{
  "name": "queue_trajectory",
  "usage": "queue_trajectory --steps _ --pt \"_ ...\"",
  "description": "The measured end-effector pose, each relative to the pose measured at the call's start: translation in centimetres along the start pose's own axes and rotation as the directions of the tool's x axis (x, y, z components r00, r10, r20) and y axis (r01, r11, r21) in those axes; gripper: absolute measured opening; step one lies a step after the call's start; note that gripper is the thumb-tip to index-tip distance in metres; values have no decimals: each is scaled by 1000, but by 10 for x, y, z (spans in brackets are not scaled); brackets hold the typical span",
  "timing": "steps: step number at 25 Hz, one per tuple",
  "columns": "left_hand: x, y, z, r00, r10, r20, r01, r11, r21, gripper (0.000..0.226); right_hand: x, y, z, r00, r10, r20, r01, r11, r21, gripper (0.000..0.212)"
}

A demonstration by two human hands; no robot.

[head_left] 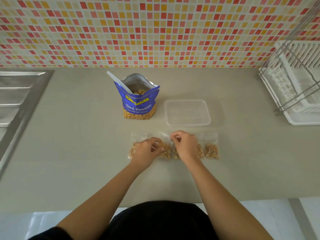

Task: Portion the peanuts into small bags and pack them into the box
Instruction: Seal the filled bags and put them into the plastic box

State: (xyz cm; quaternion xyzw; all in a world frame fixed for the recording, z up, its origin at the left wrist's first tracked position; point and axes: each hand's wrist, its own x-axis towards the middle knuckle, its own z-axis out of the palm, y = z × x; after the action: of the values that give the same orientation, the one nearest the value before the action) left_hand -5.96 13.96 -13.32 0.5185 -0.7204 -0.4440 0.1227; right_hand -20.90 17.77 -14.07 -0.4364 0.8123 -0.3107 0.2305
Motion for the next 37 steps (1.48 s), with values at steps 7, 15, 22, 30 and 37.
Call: queue_trajectory --steps 7,15,22,30,37 --pt "0 -6 1 976 174 -132 -123 937 327 32 2 -3 16 984 -179 -17 168 947 -272 24" --pt "32 -51 -63 975 75 -209 2 938 346 34 10 -46 62 926 -341 161 369 906 -205 25" --pt "36 -60 -60 988 108 -114 -57 923 381 21 12 -58 77 920 -262 290 356 868 -345 15" --pt "17 -45 -87 997 34 -76 -55 953 -298 13 -14 -60 66 996 39 85 -75 871 486 3" --pt "15 -17 -98 951 304 -49 -301 951 71 6 -19 -82 50 997 12 76 -55 805 591 15"
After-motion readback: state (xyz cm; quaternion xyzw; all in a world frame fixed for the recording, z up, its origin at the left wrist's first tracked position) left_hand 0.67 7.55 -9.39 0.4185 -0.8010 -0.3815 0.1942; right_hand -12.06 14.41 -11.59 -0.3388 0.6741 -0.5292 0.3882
